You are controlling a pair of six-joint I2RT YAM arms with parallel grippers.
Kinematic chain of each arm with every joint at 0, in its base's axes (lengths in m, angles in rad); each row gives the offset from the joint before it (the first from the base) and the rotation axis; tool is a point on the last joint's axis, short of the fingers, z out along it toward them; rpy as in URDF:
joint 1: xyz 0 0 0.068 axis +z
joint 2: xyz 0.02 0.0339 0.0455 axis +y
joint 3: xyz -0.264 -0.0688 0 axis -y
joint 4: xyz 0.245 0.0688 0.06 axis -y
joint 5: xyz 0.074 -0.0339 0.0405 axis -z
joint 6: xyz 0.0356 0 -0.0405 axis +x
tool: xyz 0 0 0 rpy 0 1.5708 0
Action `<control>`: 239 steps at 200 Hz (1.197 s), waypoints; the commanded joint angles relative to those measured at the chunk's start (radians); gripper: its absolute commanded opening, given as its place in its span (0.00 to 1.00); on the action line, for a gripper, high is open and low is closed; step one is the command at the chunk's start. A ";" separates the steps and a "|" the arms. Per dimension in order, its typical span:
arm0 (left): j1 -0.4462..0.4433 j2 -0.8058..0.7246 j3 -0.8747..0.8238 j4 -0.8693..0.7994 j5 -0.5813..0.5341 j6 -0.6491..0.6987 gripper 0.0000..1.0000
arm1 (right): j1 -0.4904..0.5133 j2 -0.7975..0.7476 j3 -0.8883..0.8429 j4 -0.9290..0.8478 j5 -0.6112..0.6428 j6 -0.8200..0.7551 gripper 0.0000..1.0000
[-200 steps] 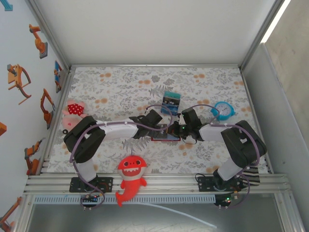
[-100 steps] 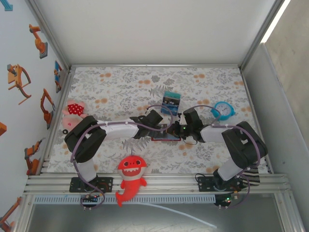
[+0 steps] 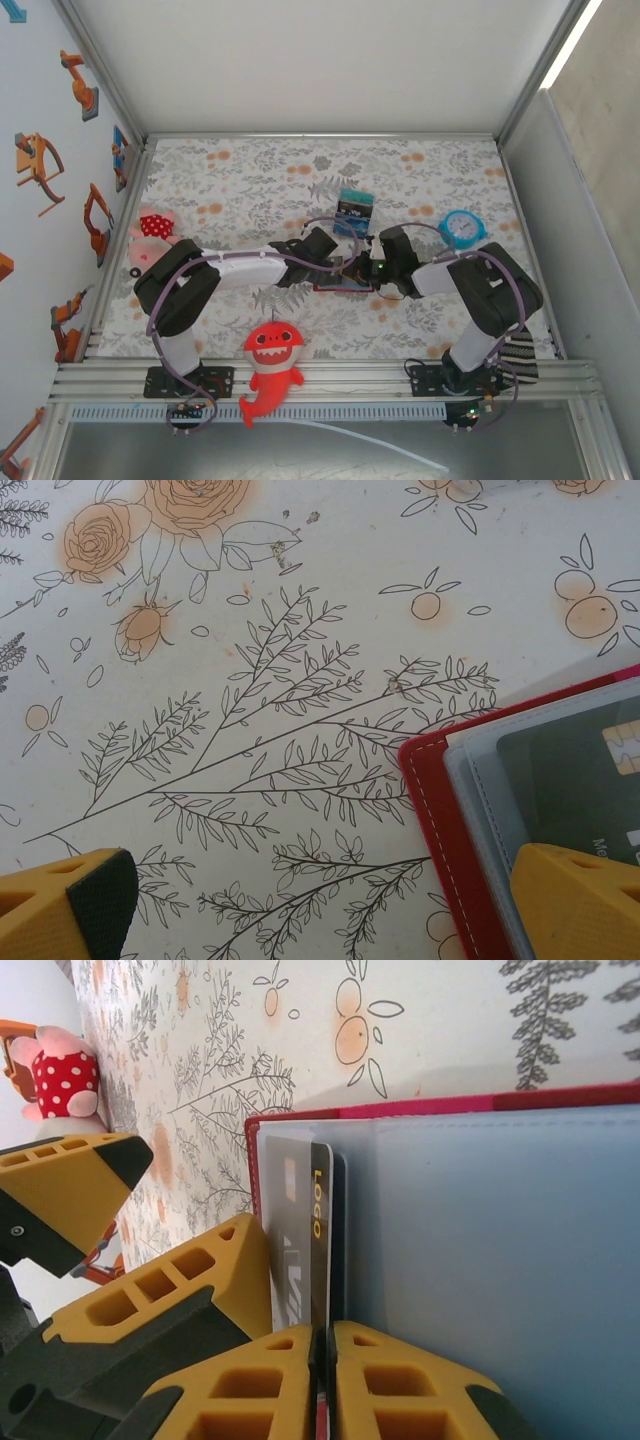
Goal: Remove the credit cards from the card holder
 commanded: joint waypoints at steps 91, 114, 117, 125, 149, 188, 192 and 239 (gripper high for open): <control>-0.006 0.027 -0.016 -0.052 0.000 0.009 0.97 | -0.031 -0.032 -0.036 0.045 -0.001 0.001 0.00; -0.005 0.026 -0.017 -0.050 -0.004 0.011 0.97 | -0.039 -0.051 -0.037 0.016 0.002 -0.012 0.00; -0.006 0.025 -0.017 -0.050 -0.004 0.012 0.97 | -0.040 -0.055 -0.037 0.004 0.003 -0.018 0.00; -0.005 0.026 -0.016 -0.051 -0.004 0.013 0.97 | -0.041 -0.069 -0.029 -0.029 0.011 -0.031 0.00; -0.005 0.025 -0.018 -0.054 -0.010 0.014 0.97 | -0.041 -0.122 -0.006 -0.164 0.049 -0.086 0.00; -0.006 -0.002 -0.008 -0.054 -0.009 0.023 0.97 | -0.040 -0.176 0.032 -0.316 0.095 -0.145 0.00; -0.006 -0.007 -0.005 -0.054 -0.009 0.025 0.97 | -0.041 -0.172 0.031 -0.315 0.091 -0.144 0.00; -0.009 -0.056 0.026 -0.045 0.002 0.045 0.97 | -0.039 -0.159 0.041 -0.306 0.085 -0.141 0.00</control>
